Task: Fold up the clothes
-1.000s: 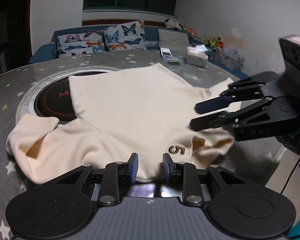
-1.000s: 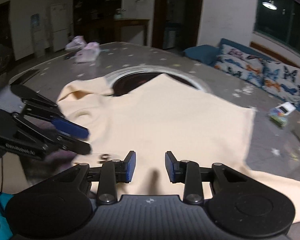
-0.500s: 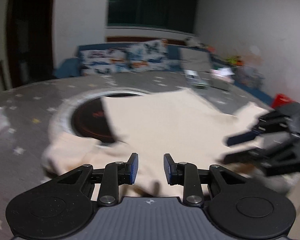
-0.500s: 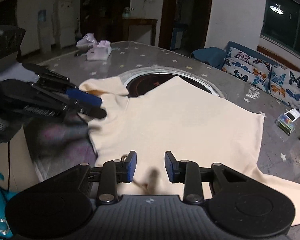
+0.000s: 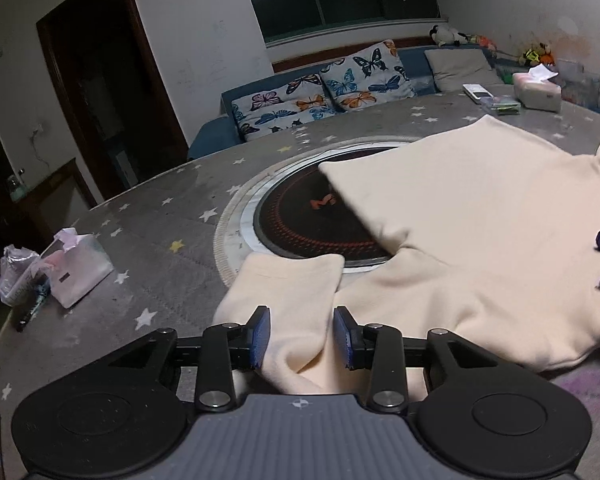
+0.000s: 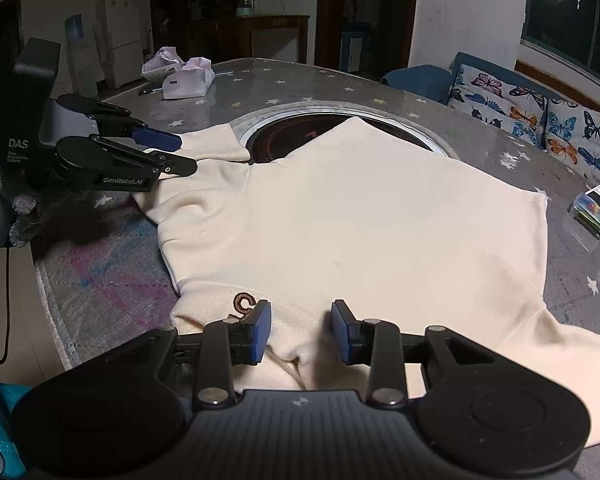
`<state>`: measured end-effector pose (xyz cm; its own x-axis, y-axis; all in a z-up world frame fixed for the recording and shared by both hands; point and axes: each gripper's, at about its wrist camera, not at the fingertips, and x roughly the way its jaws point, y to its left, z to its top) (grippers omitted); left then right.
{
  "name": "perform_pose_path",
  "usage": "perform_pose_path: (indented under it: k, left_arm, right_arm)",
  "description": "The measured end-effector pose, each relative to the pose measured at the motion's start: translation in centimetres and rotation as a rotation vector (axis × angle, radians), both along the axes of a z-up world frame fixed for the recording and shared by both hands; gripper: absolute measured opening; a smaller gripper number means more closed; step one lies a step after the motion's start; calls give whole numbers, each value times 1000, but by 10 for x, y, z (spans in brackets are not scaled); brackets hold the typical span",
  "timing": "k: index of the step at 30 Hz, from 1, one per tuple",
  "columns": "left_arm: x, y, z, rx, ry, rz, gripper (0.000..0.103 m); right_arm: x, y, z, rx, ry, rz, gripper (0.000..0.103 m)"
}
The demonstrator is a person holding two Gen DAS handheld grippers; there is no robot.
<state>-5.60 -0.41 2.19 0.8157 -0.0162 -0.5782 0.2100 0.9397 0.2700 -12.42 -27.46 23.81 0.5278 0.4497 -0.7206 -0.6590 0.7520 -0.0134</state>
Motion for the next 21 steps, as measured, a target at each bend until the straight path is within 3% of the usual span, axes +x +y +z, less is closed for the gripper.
perform_pose_path:
  k: [3,4,7,13,16,21]
  left_arm:
    - [1,5,-1,2,-11,15,23]
    - [3,9,-1,-13,-15,33,17]
    - [3,27,5,-97,-26,124,10]
    - [-9,91,15,-358,-65,424,6]
    - [-13,121,10,-404,-48,565,6]
    - [-20,146,8,-461,-20,601,9]
  right_arm:
    - [1,0,0,1,3,-3,34]
    - [1,1,0,1,4,-4,34]
    - [1,1,0,0,3,-3,34]
    - [1,0,-1,2,6,-1,34]
    - [1,1,-1,0,7,0,34]
    - [1,2,-1,-5,7,0,34]
